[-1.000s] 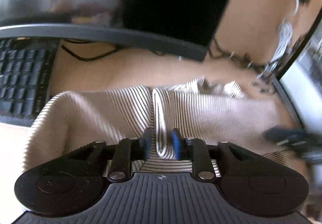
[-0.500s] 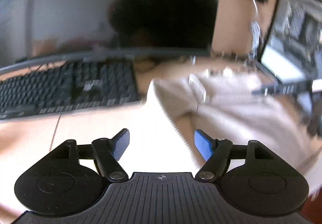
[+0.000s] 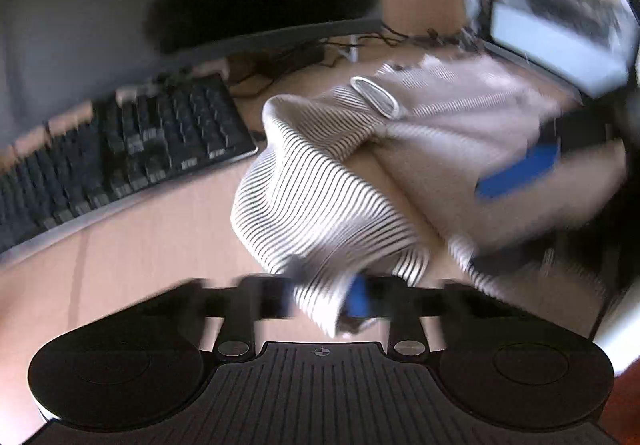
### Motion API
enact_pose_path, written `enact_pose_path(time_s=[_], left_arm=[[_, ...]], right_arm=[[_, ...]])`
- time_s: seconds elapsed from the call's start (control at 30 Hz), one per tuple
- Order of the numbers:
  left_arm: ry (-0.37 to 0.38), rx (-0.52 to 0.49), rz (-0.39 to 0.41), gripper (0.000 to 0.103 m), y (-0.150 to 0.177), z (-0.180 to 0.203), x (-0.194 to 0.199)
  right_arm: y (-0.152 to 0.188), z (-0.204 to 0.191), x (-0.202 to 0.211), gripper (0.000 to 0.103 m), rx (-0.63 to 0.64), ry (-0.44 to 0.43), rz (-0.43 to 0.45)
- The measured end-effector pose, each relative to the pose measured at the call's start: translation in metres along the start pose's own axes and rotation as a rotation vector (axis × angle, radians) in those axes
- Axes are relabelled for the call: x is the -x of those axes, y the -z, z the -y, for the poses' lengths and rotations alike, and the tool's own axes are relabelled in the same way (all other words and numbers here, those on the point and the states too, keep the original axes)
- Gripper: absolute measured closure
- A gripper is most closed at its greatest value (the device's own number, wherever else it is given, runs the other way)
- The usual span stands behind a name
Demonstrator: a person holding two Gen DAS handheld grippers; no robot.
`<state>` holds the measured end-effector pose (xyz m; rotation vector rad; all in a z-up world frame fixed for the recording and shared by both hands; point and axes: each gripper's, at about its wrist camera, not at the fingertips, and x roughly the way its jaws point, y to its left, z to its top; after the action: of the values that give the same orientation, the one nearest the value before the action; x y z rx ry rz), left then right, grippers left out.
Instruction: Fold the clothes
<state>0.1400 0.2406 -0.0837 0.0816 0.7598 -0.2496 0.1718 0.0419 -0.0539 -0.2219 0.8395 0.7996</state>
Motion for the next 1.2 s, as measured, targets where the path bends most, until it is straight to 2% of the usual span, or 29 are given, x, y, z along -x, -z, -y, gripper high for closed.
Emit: enact_pose_path(time_s=[0.1,0.23,0.3,0.33,0.37,0.4,0.43,0.47,0.5,0.53,0.6,0.63,0.67,0.77,0.9,1.03,1.2], left_arm=[[0.051,0.161,0.005,0.092,-0.011,-0.017,0.000],[0.090,0.226,0.042,0.093,-0.025,-0.021,0.013],[0.110,0.247,0.061,0.093,-0.032,-0.020,0.018],[0.119,0.257,0.070,0.093,-0.036,-0.019,0.020],[0.131,0.270,0.077,0.093,-0.039,-0.019,0.021],[0.150,0.291,0.080,0.093,-0.041,-0.019,0.022],[0.169,0.312,0.083,0.093,-0.043,-0.019,0.022],[0.187,0.330,0.087,0.093,-0.046,-0.018,0.022],[0.198,0.341,0.096,0.093,-0.049,-0.016,0.023],[0.198,0.349,0.108,0.086,-0.052,-0.013,0.024],[0.197,0.365,0.133,0.058,-0.058,-0.011,0.026],[0.196,0.372,0.145,0.034,-0.061,-0.010,0.027],[0.195,0.380,0.157,0.025,-0.063,-0.009,0.028],[0.194,0.393,0.162,0.022,-0.072,-0.005,0.024],[0.223,0.401,0.134,0.020,-0.084,0.009,0.010],[0.248,0.366,0.095,0.012,-0.098,0.031,-0.011],[0.278,0.323,0.047,0.010,-0.116,0.057,-0.038]], right_arm=[[-0.010,-0.010,-0.008,0.047,-0.001,0.026,0.032],[-0.022,-0.011,-0.005,0.051,-0.046,0.056,0.101],[-0.025,-0.012,-0.005,0.063,-0.031,0.102,0.115],[-0.027,-0.011,-0.007,0.073,-0.025,0.123,0.111],[-0.028,-0.008,-0.009,0.075,-0.031,0.131,0.104],[-0.029,-0.005,-0.011,0.075,-0.046,0.127,0.101],[-0.029,-0.001,-0.013,0.081,-0.061,0.121,0.101],[-0.031,0.003,-0.012,0.094,-0.077,0.113,0.107],[-0.033,0.008,-0.009,0.097,-0.092,0.110,0.119],[-0.035,0.014,-0.005,0.098,-0.107,0.107,0.131],[-0.041,0.032,0.012,0.098,-0.118,0.132,0.173],[-0.044,0.043,0.023,0.099,-0.119,0.151,0.198],[-0.048,0.054,0.034,0.099,-0.120,0.171,0.224],[-0.058,0.100,0.071,0.099,-0.140,0.257,0.280],[-0.057,0.165,0.106,0.099,-0.164,0.393,0.296],[-0.051,0.227,0.110,0.099,-0.195,0.452,0.229],[-0.026,0.281,0.087,0.097,-0.209,0.525,0.117]])
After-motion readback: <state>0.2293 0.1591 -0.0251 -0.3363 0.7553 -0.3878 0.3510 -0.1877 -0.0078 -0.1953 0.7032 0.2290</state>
